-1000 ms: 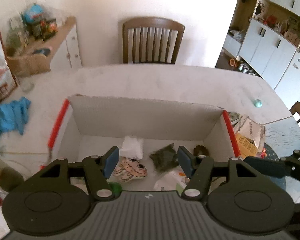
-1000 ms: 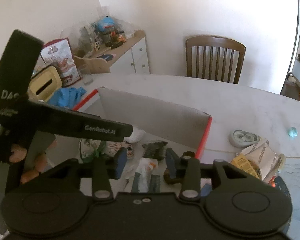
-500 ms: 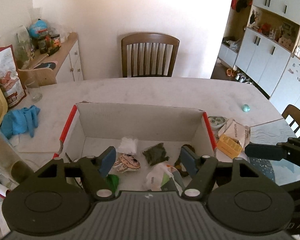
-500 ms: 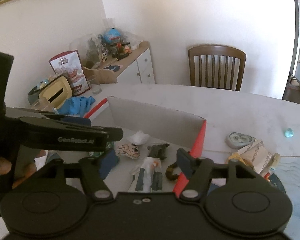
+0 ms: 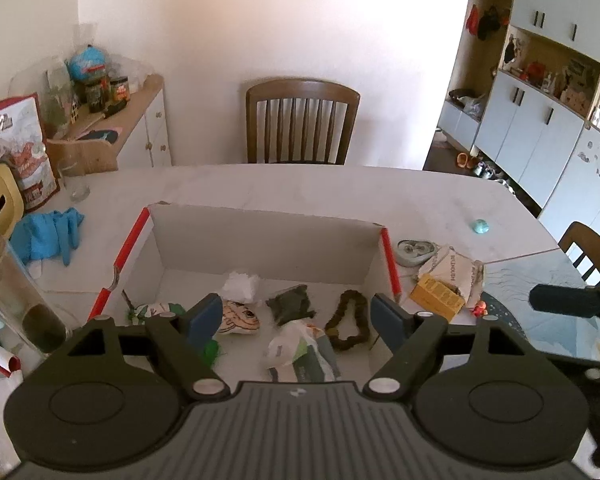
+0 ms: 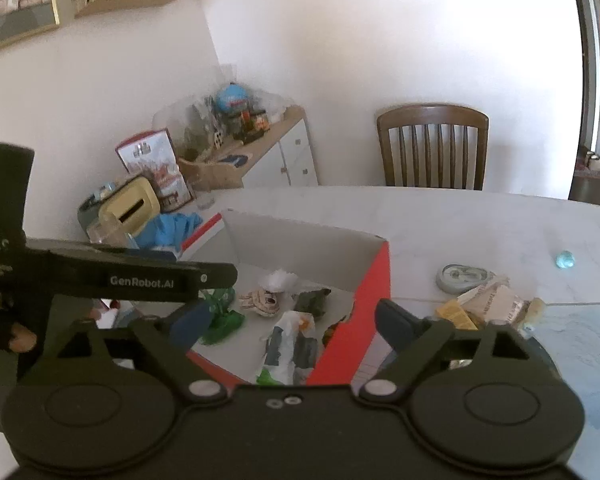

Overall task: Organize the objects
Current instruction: 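Open left tool releasing bead bag in box while right tool releases braided item, then move left tool toward yellow box while right tool moves toward teal soap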

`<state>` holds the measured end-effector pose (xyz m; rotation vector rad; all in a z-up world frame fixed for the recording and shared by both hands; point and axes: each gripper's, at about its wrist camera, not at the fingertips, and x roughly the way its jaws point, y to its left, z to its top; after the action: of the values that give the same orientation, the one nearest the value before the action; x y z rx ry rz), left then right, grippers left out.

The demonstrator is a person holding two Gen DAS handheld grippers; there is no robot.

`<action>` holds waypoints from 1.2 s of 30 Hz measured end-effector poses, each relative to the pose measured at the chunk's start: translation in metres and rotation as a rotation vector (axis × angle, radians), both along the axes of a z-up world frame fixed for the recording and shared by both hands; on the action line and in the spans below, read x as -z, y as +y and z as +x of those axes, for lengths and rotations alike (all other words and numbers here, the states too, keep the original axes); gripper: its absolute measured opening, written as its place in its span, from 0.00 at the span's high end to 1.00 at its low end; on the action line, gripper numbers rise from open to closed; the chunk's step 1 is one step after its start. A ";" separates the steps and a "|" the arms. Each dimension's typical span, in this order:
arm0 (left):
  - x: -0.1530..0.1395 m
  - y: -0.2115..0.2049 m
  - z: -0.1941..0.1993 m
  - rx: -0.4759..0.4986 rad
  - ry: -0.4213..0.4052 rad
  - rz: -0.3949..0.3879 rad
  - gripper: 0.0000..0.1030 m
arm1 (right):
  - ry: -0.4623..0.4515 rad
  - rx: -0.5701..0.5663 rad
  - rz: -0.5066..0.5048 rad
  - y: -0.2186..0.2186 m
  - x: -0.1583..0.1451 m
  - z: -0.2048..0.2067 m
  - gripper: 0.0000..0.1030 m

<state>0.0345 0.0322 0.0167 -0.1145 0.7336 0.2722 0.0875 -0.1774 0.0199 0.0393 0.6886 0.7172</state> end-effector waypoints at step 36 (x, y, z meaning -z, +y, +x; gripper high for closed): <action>0.044 -0.143 0.075 0.091 -0.019 -0.015 0.01 | 0.010 0.197 -0.046 -0.185 0.035 0.039 0.02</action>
<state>0.1093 -0.1113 -0.0278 -0.0973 0.7197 0.1792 0.1264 -0.3627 -0.0149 0.0681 0.7001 0.5119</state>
